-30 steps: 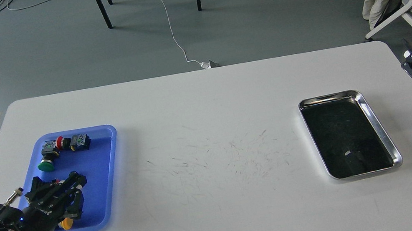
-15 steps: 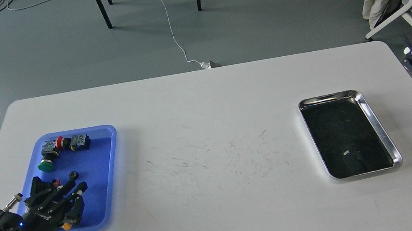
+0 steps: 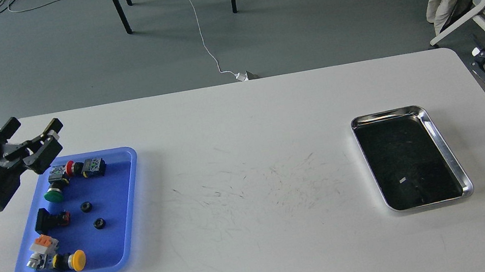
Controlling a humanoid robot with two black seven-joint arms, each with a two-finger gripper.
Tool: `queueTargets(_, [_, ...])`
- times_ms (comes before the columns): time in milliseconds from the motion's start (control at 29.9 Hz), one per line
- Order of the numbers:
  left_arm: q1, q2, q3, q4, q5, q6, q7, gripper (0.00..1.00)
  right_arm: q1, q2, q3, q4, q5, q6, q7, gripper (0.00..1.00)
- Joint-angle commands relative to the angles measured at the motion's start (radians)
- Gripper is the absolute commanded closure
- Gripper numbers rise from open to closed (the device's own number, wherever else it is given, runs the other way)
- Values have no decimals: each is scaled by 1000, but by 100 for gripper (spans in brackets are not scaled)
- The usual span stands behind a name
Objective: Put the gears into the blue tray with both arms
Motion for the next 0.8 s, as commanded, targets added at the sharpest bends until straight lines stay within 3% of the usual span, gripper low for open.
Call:
queueTargets(0, [-91,-103,-2,12,-300,-1,27,2,18,0,-3,2,0,-4,-4,1])
queueTargets(134, [-165,-243,-48,113,-614,-24,100,2,49,2,-58,6,0,-16,-5,1])
queueTargets(200, [-180,-312,-110,214,-718,-58,109,2,64,2,-104,12,0,-22,-5,0])
queueTargets(401, [-247,-443,-194,466,-1042,-438,94,2,184,0,-221,0,-1,-111,-8,0])
queueTargets(601, [-257,-478,-198,589,-1199,-809,70,2,319,-12,-307,-6,11,-200,-86,0])
queueTargets(768, [-252,-486,-232,586,-1257,-902,67,2,279,-20,-301,-12,86,-188,-171,0])
